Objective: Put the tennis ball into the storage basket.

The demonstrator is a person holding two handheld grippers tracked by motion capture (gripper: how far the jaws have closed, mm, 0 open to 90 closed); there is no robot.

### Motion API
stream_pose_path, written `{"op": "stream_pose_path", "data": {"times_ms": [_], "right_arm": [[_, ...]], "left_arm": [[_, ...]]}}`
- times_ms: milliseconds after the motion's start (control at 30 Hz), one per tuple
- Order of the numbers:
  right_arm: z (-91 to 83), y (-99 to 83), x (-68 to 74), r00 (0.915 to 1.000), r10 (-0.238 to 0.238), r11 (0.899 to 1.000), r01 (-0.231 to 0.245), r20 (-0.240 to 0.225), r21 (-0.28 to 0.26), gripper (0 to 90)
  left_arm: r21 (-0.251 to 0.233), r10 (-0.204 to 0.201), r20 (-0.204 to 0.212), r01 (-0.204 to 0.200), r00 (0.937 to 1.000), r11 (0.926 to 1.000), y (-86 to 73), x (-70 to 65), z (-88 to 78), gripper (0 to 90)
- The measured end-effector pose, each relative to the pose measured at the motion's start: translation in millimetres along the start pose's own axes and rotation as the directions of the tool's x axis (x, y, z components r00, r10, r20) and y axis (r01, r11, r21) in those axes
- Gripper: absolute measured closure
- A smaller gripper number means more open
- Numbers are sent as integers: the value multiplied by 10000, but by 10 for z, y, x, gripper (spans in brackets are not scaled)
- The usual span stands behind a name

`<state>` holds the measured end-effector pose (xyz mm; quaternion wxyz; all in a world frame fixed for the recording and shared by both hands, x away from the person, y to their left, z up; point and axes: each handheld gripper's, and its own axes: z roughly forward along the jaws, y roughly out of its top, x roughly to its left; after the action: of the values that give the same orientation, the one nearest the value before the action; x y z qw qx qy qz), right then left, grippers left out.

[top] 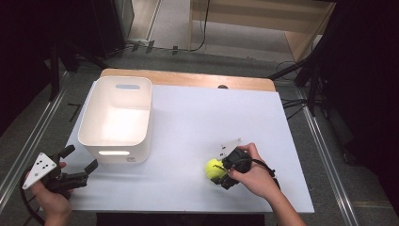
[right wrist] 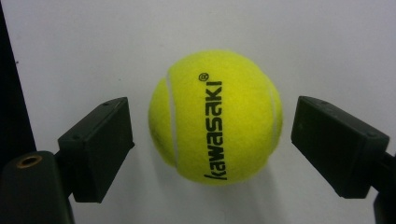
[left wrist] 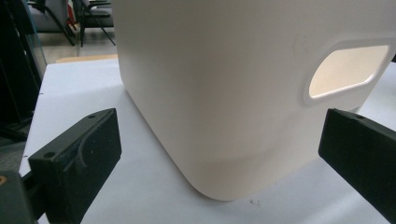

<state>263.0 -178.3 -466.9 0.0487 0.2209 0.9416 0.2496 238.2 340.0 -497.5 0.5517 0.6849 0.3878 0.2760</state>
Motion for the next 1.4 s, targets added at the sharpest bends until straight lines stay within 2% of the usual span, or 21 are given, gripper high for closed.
{"op": "stream_pose_path", "data": {"times_ms": [400, 533, 567, 600, 633, 733, 1167, 1400], "right_arm": [[84, 29, 2, 10000, -16, 9997, 17, -13, 242, 137], [115, 40, -1, 10000, -93, 9996, 94, -30, 251, 169], [119, 42, 6, 10000, 16, 9994, -16, -14, 338, 179], [130, 43, -1, 9999, -99, 9995, 101, -81, 288, 189], [133, 43, 0, 10000, -12, 9995, 10, 69, 320, 207], [136, 41, -14, 9996, 282, 9992, -283, 46, 298, 226], [84, 53, -46, 9995, 294, 9992, -296, 87, 283, 234], [24, 93, -75, 9994, 315, 9993, -313, -105, 189, 235]], "left_arm": [[23, 19, 4, -19, 10000, 10000, 1, 0, 0, 0], [24, 7, 6, -7, 10000, 10000, 1, 1, 2, 0], [21, 7, 7, -7, 10000, 10000, 1, 1, 2, 0], [28, -3, -6, 3, 10000, 10000, 1, 1, 3, 0], [24, -8, -11, 8, 10000, 10000, 1, 0, 4, 0], [73, -6, -27, 6, 10000, 10000, 2, 1, 3, 0], [34, -10, -31, 10, 10000, 10000, 1, 2, 3, 0], [-2, -21, 4, 21, 10000, 10000, 0, 1, 1, 0]]}}
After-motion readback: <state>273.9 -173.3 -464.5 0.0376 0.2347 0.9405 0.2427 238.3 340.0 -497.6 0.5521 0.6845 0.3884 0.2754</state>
